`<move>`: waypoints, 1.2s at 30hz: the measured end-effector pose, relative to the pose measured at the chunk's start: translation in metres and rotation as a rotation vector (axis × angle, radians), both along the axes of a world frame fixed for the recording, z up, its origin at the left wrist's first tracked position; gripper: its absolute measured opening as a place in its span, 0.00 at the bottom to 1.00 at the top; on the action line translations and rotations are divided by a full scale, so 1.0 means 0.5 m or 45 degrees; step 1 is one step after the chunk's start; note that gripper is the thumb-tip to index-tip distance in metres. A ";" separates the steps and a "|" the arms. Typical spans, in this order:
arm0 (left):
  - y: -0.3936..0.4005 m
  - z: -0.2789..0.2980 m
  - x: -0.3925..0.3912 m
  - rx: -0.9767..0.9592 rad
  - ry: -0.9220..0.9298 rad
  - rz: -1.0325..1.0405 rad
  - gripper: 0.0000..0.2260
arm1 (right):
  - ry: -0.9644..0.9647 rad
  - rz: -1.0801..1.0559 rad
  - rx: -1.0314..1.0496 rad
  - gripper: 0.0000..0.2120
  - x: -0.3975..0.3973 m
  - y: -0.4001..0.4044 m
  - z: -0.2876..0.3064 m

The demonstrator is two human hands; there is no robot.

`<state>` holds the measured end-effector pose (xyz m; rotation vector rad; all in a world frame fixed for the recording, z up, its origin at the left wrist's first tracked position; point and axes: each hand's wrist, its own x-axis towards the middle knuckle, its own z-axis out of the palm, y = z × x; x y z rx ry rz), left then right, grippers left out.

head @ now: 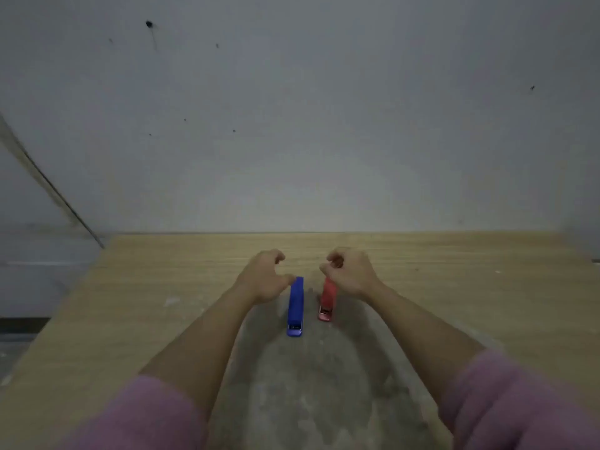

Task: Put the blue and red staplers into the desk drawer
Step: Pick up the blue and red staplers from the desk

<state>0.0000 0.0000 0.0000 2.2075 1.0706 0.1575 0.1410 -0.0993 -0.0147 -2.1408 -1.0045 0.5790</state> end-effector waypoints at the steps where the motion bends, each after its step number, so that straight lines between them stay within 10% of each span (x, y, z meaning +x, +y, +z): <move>1: 0.001 -0.015 0.001 -0.038 0.058 0.009 0.24 | -0.003 -0.008 -0.027 0.15 0.001 0.004 -0.021; 14: -0.019 -0.163 0.041 -0.254 0.189 0.095 0.18 | 0.212 -0.217 -0.064 0.28 -0.023 0.015 -0.127; 27: -0.124 -0.138 0.036 -0.501 -0.069 0.255 0.06 | 0.957 -0.664 0.209 0.06 0.004 -0.094 -0.113; 36: -0.310 -0.090 0.070 -0.623 -0.182 0.208 0.08 | 0.975 -0.531 0.181 0.10 0.052 -0.303 -0.082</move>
